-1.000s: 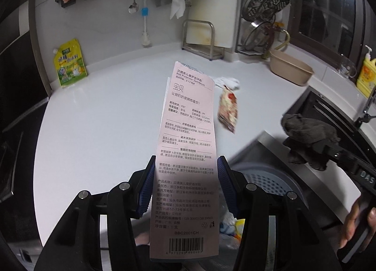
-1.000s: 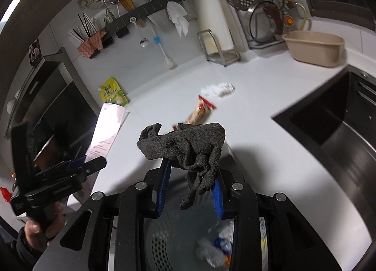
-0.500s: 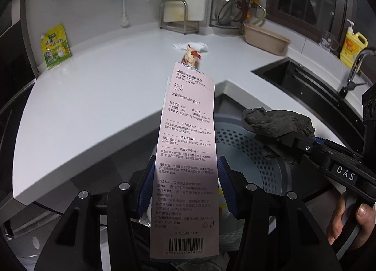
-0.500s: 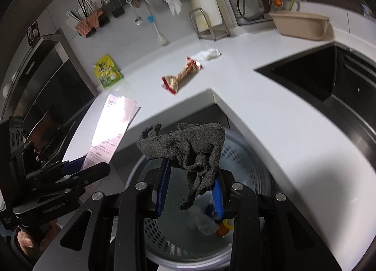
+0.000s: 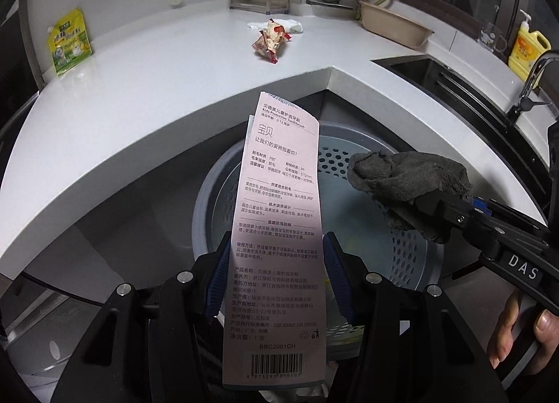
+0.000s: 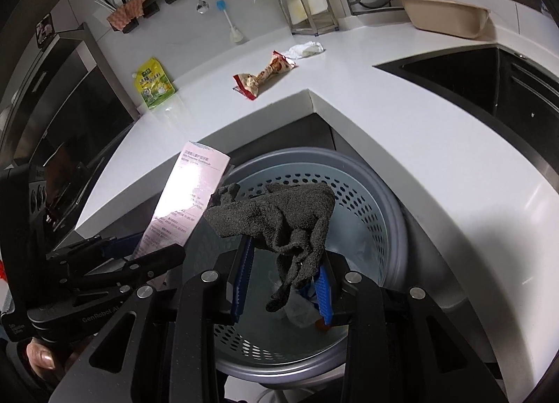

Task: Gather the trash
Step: 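Open both grippers to drop the grey cloth and pink receipt into the bin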

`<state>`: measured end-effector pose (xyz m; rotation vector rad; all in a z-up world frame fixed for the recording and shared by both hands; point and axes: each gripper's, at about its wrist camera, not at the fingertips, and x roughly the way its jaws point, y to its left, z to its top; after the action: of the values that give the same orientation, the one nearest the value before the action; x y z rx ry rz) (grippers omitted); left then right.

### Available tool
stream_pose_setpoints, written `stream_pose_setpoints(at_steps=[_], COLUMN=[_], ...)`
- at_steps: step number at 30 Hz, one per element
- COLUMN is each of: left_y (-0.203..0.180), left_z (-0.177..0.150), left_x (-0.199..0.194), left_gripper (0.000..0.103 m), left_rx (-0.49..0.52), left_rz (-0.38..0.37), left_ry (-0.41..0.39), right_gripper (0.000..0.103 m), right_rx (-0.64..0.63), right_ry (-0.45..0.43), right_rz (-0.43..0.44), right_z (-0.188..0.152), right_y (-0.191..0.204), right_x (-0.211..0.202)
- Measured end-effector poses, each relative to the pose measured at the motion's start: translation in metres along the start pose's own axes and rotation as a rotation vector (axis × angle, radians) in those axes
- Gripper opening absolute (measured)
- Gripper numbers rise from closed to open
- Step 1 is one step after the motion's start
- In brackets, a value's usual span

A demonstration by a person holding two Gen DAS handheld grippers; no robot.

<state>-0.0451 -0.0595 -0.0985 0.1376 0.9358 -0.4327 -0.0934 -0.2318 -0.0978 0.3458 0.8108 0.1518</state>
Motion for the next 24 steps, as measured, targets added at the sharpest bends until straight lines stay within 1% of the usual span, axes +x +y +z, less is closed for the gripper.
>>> stream_pose_setpoints(at_steps=[14,17,19,20,21,24], left_y=[0.004,0.005,0.006,0.007,0.009,0.013], left_z=[-0.003,-0.004,-0.004,-0.004,-0.004,-0.003], left_x=[0.002,0.001,0.000,0.000,0.000,0.000], left_gripper=[0.050,0.056,0.062,0.063,0.063,0.064], left_rx=[-0.020,-0.020,-0.023,-0.027,-0.031,-0.047], left_rz=[-0.003,-0.003,-0.001,0.000,0.002,0.005], left_ry=[0.010,0.003,0.001,0.001,0.001,0.001], right_gripper=[0.033,0.040,0.051,0.054,0.056,0.058], right_rx=[0.009,0.004,0.010,0.014,0.016,0.018], right_ry=[0.036,0.030,0.022,0.009,0.000,-0.011], right_rz=[-0.024,-0.030,-0.037,-0.039,-0.040,-0.041], right_z=[-0.003,-0.004,-0.004,-0.003,-0.002,0.000], right_y=[-0.002,-0.001,-0.002,-0.003,-0.004,-0.005], right_x=[0.010,0.009,0.007,0.005,0.003,0.000])
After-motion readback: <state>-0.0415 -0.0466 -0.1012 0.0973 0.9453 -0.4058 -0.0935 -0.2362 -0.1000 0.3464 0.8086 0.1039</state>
